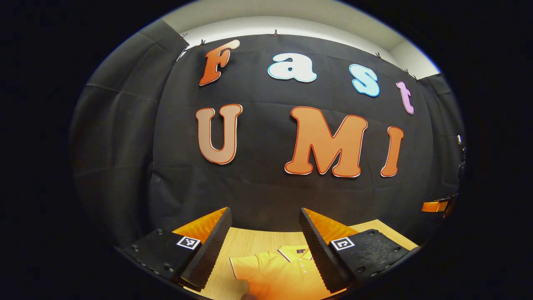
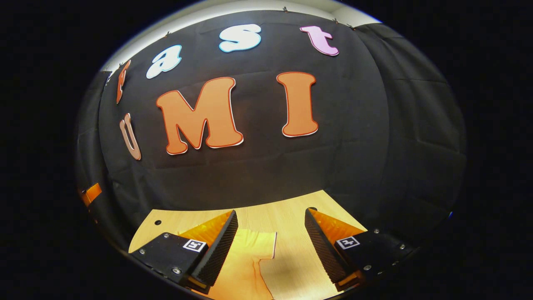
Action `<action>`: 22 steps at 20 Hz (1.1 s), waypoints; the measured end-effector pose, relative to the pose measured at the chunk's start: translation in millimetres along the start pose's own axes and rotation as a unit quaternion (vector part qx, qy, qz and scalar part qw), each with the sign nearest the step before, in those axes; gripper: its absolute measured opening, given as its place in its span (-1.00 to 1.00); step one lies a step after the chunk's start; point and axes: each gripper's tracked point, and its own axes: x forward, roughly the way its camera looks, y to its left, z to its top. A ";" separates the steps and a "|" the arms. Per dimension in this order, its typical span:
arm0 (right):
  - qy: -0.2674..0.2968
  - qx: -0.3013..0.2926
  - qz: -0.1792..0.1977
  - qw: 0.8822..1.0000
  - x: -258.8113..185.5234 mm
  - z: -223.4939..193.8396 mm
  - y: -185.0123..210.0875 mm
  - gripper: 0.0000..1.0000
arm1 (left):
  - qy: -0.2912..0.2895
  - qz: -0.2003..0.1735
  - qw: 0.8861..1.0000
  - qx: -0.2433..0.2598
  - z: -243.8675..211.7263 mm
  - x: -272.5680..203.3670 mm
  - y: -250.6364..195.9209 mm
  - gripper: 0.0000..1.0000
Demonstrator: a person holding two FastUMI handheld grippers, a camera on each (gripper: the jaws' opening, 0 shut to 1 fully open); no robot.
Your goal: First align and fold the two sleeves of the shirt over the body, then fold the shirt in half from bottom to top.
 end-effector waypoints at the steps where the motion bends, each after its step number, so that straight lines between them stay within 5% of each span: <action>1: 0.005 -0.008 -0.002 1.000 4.4 0.2 0.1 0.95 | 0.003 -0.001 1.000 -0.001 -2.4 1.2 0.7 0.95; 11: 0.143 -0.011 0.018 0.989 88.2 -31.6 24.0 0.95 | 0.023 0.004 1.000 0.004 -17.7 15.0 13.5 0.96; 22: 0.374 -0.023 -0.004 0.927 193.8 -186.4 11.4 0.97 | 0.062 0.040 0.997 -0.009 -52.3 22.6 51.0 0.95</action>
